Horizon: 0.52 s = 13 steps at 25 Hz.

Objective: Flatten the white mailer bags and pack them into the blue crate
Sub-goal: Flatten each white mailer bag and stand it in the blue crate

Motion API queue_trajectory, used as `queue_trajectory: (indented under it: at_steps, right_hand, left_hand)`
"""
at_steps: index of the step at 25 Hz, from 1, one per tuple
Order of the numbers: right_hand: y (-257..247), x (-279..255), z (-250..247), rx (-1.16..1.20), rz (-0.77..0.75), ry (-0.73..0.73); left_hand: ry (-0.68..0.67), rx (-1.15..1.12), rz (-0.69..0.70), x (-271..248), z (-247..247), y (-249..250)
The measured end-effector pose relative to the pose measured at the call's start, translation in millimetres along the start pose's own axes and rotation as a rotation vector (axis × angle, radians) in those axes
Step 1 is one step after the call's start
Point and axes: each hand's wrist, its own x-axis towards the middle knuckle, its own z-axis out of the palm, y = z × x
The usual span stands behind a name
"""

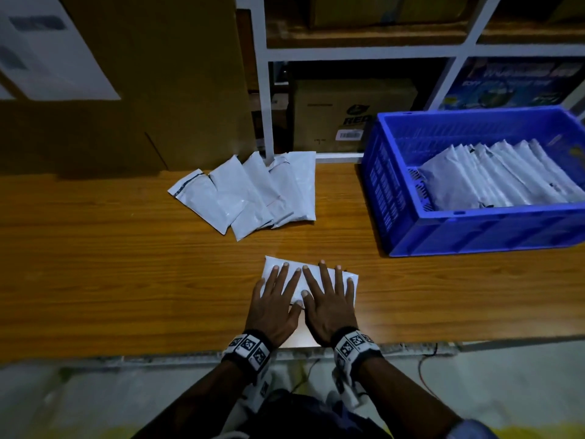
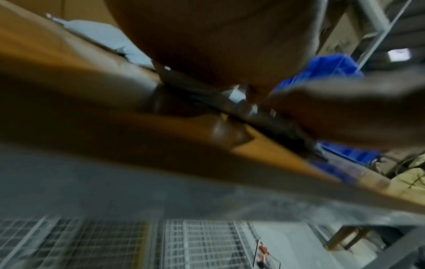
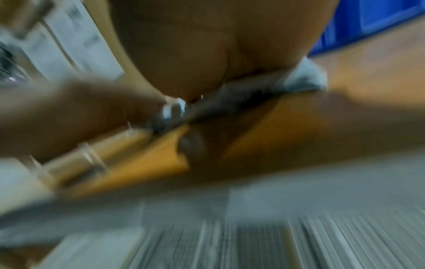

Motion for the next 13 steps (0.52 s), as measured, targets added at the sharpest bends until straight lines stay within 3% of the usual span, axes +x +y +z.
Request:
queue_trajectory:
  at_steps: [4, 13]
  right_hand:
    - [1, 4, 4, 0.044, 0.011, -0.003]
    - [0, 6, 5, -0.01, -0.001, 0.089]
  left_hand:
    - [0.071, 0.088, 0.037, 17, -16, 7]
    - [-0.04, 0.0, -0.025, 22, 5, -9]
